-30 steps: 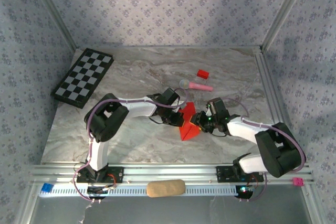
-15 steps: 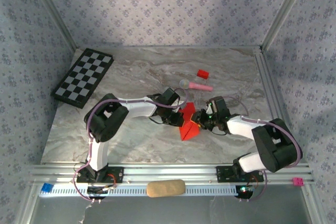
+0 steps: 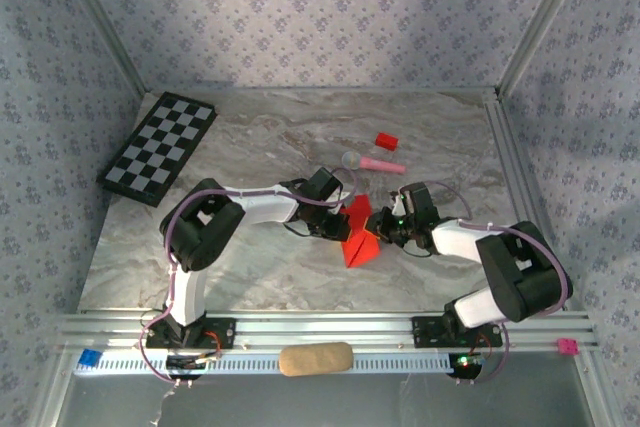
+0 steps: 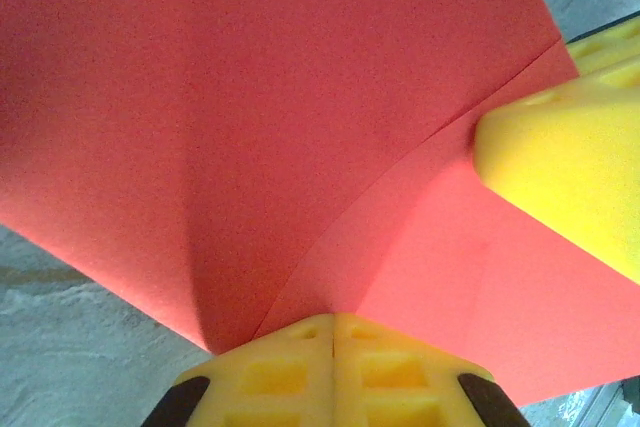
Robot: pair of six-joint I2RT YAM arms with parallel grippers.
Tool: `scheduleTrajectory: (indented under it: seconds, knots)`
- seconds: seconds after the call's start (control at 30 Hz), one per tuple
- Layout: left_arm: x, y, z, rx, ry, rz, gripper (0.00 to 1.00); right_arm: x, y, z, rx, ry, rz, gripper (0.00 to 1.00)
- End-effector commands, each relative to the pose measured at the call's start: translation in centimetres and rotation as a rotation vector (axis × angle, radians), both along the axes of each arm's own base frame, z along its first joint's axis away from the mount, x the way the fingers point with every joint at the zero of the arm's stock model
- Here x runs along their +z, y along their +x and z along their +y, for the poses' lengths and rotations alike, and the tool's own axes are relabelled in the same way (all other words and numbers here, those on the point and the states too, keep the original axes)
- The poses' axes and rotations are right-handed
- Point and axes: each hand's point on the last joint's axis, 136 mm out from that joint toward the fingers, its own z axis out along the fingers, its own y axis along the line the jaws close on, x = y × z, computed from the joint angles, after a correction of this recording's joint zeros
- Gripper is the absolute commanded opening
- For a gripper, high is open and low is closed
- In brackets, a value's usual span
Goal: Fold a paper plane with a square sheet of paper (pick it up from the middle)
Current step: Turn over the paper at the center of the table.
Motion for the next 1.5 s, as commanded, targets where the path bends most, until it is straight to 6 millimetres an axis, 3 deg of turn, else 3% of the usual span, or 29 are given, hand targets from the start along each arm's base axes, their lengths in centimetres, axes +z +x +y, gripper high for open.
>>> scheduleTrajectory:
  seconds: [0.0, 0.1, 0.3, 0.5, 0.63, 0.73, 0.83, 0.97, 1.17, 1.33, 1.47]
  knots:
    - [0.9, 0.2, 0.2, 0.016, -0.005, -0.030, 0.09, -0.2, -0.2, 0.1, 0.028, 0.010, -0.010, 0.10]
    - [2.2, 0.6, 0.3, 0.038, -0.022, -0.061, 0.14, 0.5, -0.1, 0.2, 0.036, 0.013, -0.033, 0.08]
    - [7.7, 2.3, 2.2, 0.147, -0.087, -0.228, 0.33, 3.3, 0.2, -0.8, 0.068, -0.090, -0.114, 0.04]
    - [10.9, 4.1, 8.4, 0.335, -0.043, -0.349, 0.39, 7.1, -0.7, -3.2, 0.161, -0.481, -0.175, 0.04]
    - [12.5, 4.4, 12.5, 0.440, -0.035, -0.362, 0.46, 9.6, -0.7, -5.9, 0.104, -0.756, -0.138, 0.04]
    - [13.0, 4.5, 15.0, 0.507, -0.019, -0.397, 0.52, 11.3, -0.3, -7.7, 0.082, -1.007, -0.174, 0.04]
    - [12.7, 4.8, 17.2, 0.585, -0.021, -0.391, 0.55, 12.1, -0.1, -7.7, 0.113, -1.199, -0.184, 0.04]
    - [12.3, 5.2, 20.0, 0.668, 0.018, -0.368, 0.56, 12.2, 0.5, -5.2, 0.166, -1.348, -0.213, 0.04]
    - [12.4, 5.4, 25.0, 0.843, 0.065, -0.378, 0.57, 8.8, 1.1, 1.8, 0.331, -1.416, -0.236, 0.04]
    - [12.6, 4.6, 28.5, 0.956, 0.091, -0.390, 0.61, 5.8, 1.3, 7.3, 0.413, -1.365, -0.239, 0.07]
    - [12.8, 3.9, 30.0, 0.996, 0.110, -0.398, 0.63, 4.4, 1.2, 11.1, 0.492, -1.300, -0.245, 0.10]
